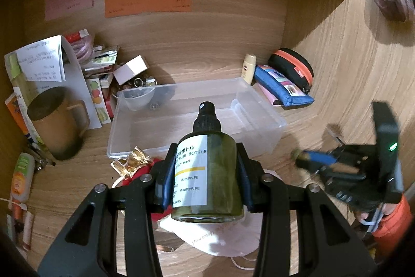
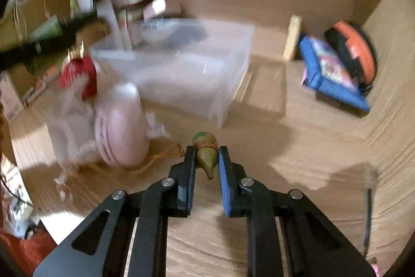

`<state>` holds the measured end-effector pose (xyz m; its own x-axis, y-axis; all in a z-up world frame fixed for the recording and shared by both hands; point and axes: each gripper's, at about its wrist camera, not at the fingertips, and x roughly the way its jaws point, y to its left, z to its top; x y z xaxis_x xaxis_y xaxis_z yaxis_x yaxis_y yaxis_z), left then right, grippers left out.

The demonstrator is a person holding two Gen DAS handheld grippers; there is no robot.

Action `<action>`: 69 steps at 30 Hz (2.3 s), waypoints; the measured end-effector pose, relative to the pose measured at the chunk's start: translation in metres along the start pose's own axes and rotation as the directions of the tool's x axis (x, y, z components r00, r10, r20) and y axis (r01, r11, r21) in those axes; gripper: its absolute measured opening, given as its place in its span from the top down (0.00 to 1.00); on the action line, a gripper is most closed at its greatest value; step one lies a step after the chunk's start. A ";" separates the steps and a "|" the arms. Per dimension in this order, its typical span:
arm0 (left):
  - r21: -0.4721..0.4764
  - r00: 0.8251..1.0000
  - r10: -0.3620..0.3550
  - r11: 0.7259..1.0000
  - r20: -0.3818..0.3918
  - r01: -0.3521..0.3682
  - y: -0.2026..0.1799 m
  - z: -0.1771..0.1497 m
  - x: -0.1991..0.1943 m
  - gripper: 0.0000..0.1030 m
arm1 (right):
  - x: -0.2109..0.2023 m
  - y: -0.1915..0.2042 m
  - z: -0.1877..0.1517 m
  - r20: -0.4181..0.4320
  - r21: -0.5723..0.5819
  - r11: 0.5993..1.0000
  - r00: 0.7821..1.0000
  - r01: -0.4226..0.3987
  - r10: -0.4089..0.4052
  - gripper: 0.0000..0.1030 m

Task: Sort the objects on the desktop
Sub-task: 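Lower the spray bottle into the box and open the left tool while the right tool releases the charm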

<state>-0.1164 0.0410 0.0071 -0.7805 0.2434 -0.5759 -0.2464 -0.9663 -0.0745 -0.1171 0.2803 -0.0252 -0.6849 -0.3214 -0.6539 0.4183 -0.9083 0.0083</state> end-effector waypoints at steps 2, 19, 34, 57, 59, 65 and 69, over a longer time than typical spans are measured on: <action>-0.003 1.000 0.001 1.000 0.005 -0.001 0.001 0.001 -0.001 0.60 | -0.014 0.001 0.010 0.056 0.012 1.000 0.998 -0.003 0.003 0.85; -0.009 0.997 0.050 0.999 0.054 -0.050 0.022 0.032 -0.007 0.60 | -0.041 0.045 0.098 0.291 -0.063 0.998 0.956 -0.014 0.032 0.85; -0.001 0.995 0.077 0.997 -0.062 -0.078 0.051 0.060 0.060 0.60 | 0.049 0.041 0.137 0.164 -0.049 0.998 0.986 -0.035 0.043 0.85; 0.150 0.898 0.151 0.984 -0.412 -0.097 0.045 0.057 0.161 0.60 | 0.135 0.029 0.126 -0.103 -0.138 0.989 0.994 -0.056 0.042 0.85; 0.170 0.883 0.169 0.980 -0.438 -0.104 0.044 0.054 0.166 0.60 | 0.137 0.030 0.124 -0.110 -0.142 0.988 0.993 -0.059 0.044 0.85; 0.184 0.872 0.186 0.976 -0.453 -0.112 0.042 0.055 0.171 0.60 | 0.139 0.029 0.122 -0.119 -0.126 0.990 0.991 -0.071 0.056 0.85; 0.183 0.869 0.184 0.977 -0.458 -0.110 0.042 0.055 0.172 0.60 | 0.136 0.029 0.121 -0.111 -0.130 0.988 0.992 -0.080 0.066 0.85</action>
<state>-0.2929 0.0464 -0.0504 -0.4606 -0.0048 -0.8876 -0.2597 -0.9555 0.1399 -0.2704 0.1778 -0.0224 -0.5853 -0.3486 -0.7320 0.5457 -0.8372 -0.0376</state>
